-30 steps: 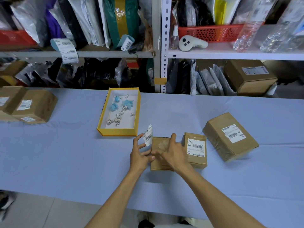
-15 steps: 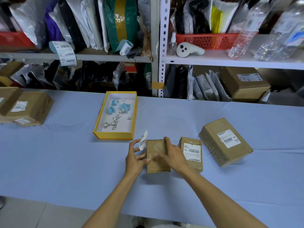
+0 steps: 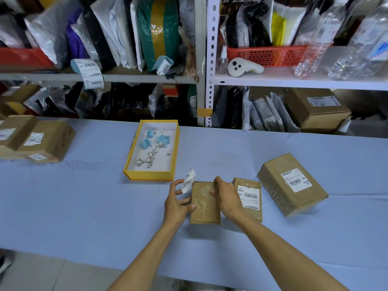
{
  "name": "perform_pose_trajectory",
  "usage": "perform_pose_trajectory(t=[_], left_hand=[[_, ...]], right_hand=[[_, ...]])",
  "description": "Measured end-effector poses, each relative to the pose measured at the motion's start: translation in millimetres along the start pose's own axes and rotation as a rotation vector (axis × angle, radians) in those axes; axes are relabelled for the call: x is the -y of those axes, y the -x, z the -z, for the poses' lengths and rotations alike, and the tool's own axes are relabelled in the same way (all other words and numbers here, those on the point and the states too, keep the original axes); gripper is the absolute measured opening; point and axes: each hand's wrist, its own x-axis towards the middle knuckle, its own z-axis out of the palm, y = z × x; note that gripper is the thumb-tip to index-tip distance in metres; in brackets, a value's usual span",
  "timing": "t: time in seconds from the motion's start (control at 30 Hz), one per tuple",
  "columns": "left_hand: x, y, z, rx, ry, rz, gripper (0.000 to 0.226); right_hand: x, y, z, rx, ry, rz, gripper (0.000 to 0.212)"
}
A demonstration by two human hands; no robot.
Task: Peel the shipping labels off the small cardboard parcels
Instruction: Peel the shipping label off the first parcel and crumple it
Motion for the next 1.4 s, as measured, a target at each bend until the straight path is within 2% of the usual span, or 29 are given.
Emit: perform_pose_trajectory(t=[0.1,0.23,0.3,0.47,0.57,0.67,0.83,0.97,1.07,1.17,1.4], left_hand=[[0,-2,0,0.001,-0.012,-0.012,0.082],[0,-2,4,-0.001,-0.046,-0.02,0.079],[-7,-1,6,-0.05,-0.12,-0.049,0.069],[-25,-7,5,-0.135,-0.189,-0.165,0.048],[-35,-12,-6,-0.129,-0.17,-0.202,0.038],[-40,-13,-20,-0.079,-0.156,-0.202,0.03],[-37,-15,-33,-0.073,-0.158,-0.213,0.019],[-35,-16,-39,-0.093,-0.222,-0.291,0.01],[-40,-17,-45,-0.1,-0.185,-0.287,0.009],[-43,-14,-53,-0.038,-0.06,-0.221,0.015],[-57,-7,-68,-0.019,0.086,-0.173,0.014]], right_hand=[[-2,-3,-2,-0.003,-0.029,-0.015,0.005],[-5,-1,-2,0.06,-0.159,-0.034,0.029],[-4,1,4,0.043,-0.113,-0.026,0.038],[1,2,17,-0.056,0.025,-0.003,0.033],[10,0,23,-0.071,-0.101,0.061,0.045],[25,1,28,-0.122,-0.359,0.134,0.052],[30,-6,38,-0.138,-0.699,0.058,0.029],[23,-4,48,-0.102,-0.841,0.035,0.013],[20,-1,52,-0.117,-0.93,-0.01,0.01],[16,0,50,-0.222,-0.867,-0.044,0.004],[14,4,56,-0.4,-0.746,-0.067,0.018]])
